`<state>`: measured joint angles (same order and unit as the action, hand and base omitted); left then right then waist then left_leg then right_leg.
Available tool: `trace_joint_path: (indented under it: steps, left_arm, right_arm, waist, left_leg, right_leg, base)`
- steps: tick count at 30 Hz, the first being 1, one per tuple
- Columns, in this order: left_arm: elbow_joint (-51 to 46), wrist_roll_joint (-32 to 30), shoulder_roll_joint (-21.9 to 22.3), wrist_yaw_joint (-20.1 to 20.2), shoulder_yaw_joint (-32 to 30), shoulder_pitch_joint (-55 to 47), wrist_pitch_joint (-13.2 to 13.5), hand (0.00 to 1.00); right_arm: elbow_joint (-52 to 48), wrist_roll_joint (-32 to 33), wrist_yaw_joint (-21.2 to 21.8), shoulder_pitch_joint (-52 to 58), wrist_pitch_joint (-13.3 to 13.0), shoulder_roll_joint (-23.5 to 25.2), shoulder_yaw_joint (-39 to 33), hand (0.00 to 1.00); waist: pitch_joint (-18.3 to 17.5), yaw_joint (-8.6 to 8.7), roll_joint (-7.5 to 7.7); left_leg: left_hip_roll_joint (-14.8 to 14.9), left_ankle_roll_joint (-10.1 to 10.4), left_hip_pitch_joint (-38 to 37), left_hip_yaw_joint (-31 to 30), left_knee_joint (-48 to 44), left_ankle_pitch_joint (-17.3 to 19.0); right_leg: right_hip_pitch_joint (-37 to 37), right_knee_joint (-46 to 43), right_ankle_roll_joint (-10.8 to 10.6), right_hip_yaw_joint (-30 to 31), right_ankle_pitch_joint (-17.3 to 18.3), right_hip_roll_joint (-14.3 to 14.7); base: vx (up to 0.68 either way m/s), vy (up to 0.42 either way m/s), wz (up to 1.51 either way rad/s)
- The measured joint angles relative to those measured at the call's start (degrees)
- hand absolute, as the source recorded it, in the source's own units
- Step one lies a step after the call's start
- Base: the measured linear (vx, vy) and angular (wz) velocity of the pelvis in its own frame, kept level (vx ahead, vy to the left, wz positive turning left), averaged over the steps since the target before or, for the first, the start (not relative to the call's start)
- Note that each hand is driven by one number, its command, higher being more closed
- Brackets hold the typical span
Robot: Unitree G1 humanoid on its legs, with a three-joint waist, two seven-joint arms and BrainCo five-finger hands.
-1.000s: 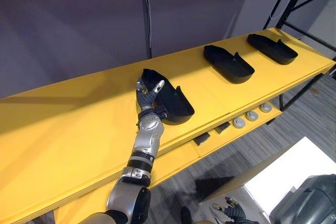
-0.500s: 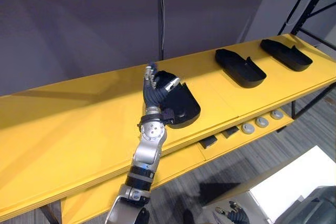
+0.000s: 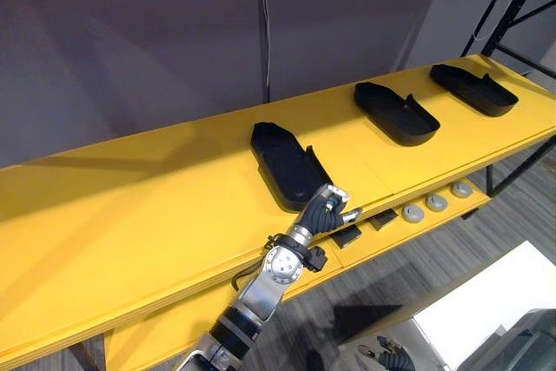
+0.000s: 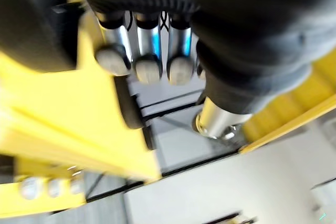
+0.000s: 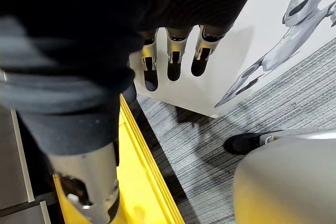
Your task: Walk over and take plastic housings, then place them on the shelf
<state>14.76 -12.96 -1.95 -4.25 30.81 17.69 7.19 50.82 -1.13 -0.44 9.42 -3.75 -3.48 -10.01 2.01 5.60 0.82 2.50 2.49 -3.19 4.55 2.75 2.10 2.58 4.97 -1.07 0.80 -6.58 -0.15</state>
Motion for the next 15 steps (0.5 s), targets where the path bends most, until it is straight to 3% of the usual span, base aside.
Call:
trace_joint_path:
  steps: [15]
  left_arm:
    - [13.21, -3.03, -0.71, -2.92, -2.09, 5.36, 0.02, 1.0]
  right_arm:
    - [2.19, -0.23, -0.05, -2.55, 0.01, -0.01, 0.15, 0.0]
  waist:
    - [0.83, 2.07, 0.28]
  left_leg:
    - [-0.21, 0.0, 1.09, 0.16, 0.17, 0.0]
  right_leg:
    - [1.48, 0.28, 0.0, 0.12, -0.17, -0.13]
  base:
    - [0.01, 0.002, -0.01]
